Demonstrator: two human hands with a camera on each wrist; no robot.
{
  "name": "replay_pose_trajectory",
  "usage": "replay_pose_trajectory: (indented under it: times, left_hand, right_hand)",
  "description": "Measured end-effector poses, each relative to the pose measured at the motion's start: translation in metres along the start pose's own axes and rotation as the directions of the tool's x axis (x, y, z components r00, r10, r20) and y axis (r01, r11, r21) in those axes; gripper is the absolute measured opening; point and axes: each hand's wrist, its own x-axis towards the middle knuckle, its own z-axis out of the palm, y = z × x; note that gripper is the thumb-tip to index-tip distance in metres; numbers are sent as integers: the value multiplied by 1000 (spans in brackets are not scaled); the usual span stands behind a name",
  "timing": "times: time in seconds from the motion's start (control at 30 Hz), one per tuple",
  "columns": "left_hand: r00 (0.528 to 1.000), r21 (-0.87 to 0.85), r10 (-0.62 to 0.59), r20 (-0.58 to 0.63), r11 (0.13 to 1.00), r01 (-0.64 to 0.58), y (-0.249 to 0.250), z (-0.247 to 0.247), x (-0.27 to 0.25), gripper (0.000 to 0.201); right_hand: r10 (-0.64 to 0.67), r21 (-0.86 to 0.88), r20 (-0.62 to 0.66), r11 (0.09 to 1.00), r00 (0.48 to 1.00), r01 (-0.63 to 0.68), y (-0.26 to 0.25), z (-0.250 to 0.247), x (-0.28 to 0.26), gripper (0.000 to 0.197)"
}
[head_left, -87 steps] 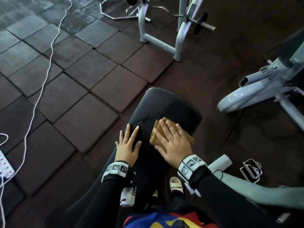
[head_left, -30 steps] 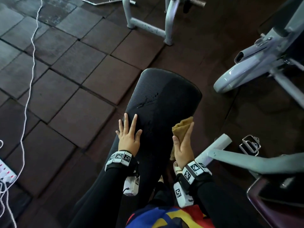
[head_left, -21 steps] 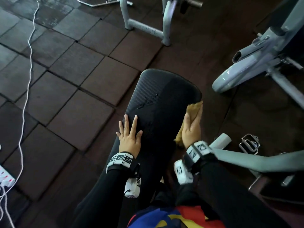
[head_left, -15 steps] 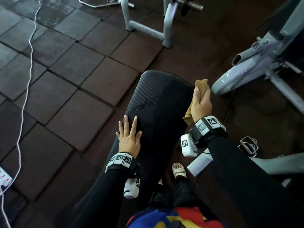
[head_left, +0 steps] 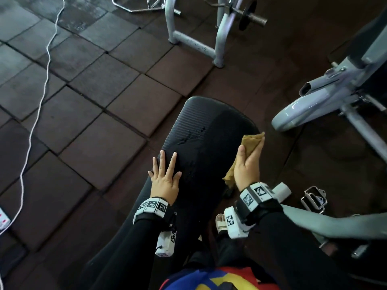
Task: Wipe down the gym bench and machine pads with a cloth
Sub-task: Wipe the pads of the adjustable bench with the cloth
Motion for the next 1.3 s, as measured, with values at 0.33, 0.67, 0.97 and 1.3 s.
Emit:
replay_pose_trajectory:
  times: [0.33, 0.67, 0.97, 1.3]
  left_hand:
    - [1000, 11, -4, -25, 1000, 4, -2, 7, 0, 66]
    - [1000, 10, -13, 15, 1000, 13, -3, 3, 0, 66]
    - [1000, 15, -26, -13, 1000, 26, -3, 9, 0, 66]
    - [995, -55, -99, -2, 994, 99, -16, 11, -37, 67]
  right_hand:
    - [39, -675, 350, 703, 936, 223, -81, -8, 104, 47]
    - [58, -660, 661, 520, 748, 543, -138, 81, 142, 47]
    - [-3, -561, 646, 676, 763, 478, -112, 21, 129, 38]
    - [-15, -620, 775, 168, 631, 766, -149, 122, 105, 47]
